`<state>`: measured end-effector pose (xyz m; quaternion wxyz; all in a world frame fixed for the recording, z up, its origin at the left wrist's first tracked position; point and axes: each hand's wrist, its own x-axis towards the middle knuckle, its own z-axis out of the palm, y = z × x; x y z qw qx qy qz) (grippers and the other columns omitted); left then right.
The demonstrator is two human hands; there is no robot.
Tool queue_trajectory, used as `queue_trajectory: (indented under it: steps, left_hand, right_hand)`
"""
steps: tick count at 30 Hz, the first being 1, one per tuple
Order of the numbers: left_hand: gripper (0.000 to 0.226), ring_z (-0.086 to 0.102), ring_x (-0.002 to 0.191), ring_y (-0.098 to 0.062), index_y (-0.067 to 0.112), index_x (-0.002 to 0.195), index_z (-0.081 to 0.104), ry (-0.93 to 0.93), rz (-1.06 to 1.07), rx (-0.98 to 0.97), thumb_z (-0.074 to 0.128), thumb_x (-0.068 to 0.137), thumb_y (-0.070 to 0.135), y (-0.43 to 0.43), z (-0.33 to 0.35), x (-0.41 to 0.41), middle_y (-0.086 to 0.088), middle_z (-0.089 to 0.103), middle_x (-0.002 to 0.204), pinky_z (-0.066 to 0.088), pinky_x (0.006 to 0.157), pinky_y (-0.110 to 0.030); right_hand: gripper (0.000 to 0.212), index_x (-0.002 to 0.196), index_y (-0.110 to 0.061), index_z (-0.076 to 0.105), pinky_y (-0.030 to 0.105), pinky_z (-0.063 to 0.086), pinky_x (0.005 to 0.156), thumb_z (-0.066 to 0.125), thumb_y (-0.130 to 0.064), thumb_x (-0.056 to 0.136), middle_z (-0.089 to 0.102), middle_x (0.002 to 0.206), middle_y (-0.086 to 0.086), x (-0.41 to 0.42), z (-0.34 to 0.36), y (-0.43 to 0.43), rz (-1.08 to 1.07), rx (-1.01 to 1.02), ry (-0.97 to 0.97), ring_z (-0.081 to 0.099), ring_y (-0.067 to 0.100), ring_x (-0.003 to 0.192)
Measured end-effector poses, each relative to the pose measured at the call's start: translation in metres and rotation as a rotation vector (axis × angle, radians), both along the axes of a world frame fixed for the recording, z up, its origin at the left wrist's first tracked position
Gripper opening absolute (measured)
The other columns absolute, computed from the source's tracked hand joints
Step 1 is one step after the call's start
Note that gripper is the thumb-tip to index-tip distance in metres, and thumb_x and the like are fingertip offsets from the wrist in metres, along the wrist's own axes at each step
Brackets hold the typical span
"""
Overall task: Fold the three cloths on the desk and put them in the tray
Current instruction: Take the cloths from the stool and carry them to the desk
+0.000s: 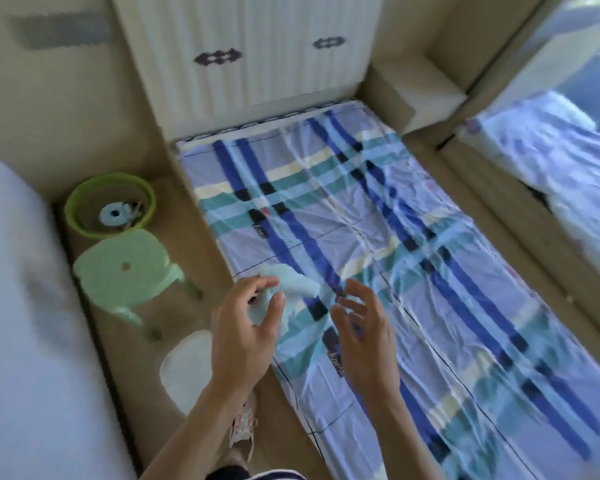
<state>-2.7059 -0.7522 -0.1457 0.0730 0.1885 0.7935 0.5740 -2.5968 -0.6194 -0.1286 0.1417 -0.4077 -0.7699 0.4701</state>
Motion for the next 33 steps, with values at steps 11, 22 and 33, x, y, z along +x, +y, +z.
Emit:
queue_trajectory:
  steps: [11, 22, 33]
  left_hand:
    - [0.015, 0.063, 0.099, 0.007, 0.034, 0.106, 0.069, 0.029, -0.494, 0.036, 0.066, 0.093, 0.027, 0.087, 0.082, 0.184, 0.021, 0.070, 0.104, 0.051, 0.083, -0.015]
    - [0.021, 0.063, 0.097, 0.008, 0.046, 0.106, 0.065, -0.078, -0.999, -0.014, 0.064, 0.094, 0.028, 0.108, 0.088, 0.454, 0.022, 0.069, 0.105, 0.048, 0.081, -0.016]
    - [0.026, 0.067, 0.090, 0.004, 0.038, 0.108, 0.070, -0.109, -1.478, -0.011, 0.068, 0.092, 0.018, 0.097, 0.090, 0.703, 0.016, 0.071, 0.104, 0.052, 0.073, -0.009]
  right_hand:
    - [0.034, 0.128, -0.035, 0.055, 0.033, 0.053, 0.096, 0.063, -0.028, 0.096, 0.064, 0.125, -0.007, 0.254, 0.042, 0.029, -0.509, 0.079, 0.195, 0.064, 0.004, 0.109]
    - [0.037, 0.131, -0.025, 0.057, 0.019, 0.055, 0.087, 0.065, -0.021, 0.096, 0.066, 0.122, -0.004, 0.549, 0.043, -0.014, -1.016, 0.143, 0.293, 0.067, 0.010, 0.108]
    - [0.032, 0.123, -0.034, 0.057, 0.021, 0.053, 0.084, 0.065, -0.022, 0.094, 0.066, 0.114, -0.016, 0.771, 0.048, -0.104, -1.491, 0.254, 0.320, 0.067, 0.002, 0.103]
